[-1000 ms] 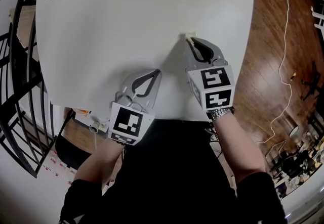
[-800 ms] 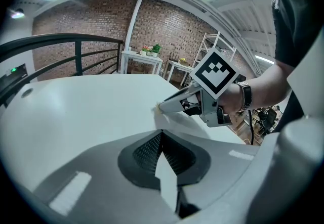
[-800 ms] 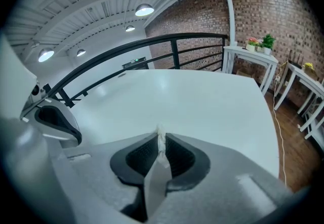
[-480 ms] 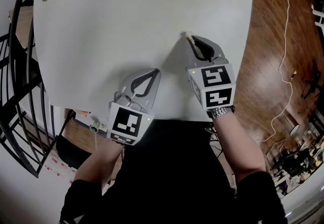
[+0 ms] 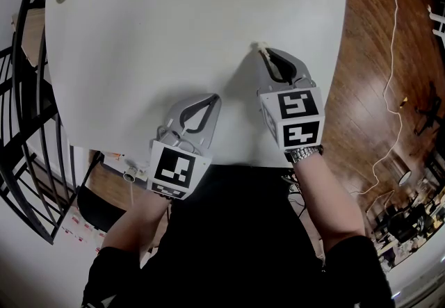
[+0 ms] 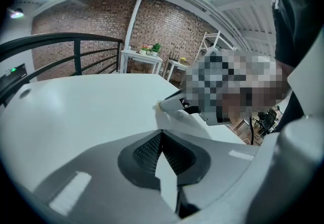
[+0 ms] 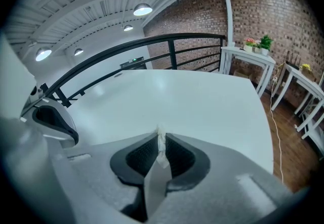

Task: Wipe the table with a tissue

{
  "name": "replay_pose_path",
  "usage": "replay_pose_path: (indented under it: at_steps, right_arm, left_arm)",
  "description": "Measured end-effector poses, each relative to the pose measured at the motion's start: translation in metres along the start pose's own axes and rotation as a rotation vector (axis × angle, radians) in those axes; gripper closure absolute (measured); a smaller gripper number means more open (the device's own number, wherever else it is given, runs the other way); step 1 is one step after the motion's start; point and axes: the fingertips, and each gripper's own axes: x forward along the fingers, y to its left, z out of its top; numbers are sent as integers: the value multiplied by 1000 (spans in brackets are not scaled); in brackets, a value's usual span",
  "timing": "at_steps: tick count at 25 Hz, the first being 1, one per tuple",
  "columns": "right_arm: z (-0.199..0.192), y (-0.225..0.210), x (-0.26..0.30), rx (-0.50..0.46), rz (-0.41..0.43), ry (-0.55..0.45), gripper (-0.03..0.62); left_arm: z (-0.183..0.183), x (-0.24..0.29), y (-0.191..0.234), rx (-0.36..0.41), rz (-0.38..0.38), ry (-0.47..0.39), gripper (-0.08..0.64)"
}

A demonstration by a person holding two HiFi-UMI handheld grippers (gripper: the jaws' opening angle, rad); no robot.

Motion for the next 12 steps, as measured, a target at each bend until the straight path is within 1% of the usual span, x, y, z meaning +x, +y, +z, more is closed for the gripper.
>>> replay_pose_path:
  at_steps: [12]
  right_arm:
    - [-2,-20,-7,15,-58,-6,558]
  left_arm:
    - [2,5,-5,7,-6,0,543]
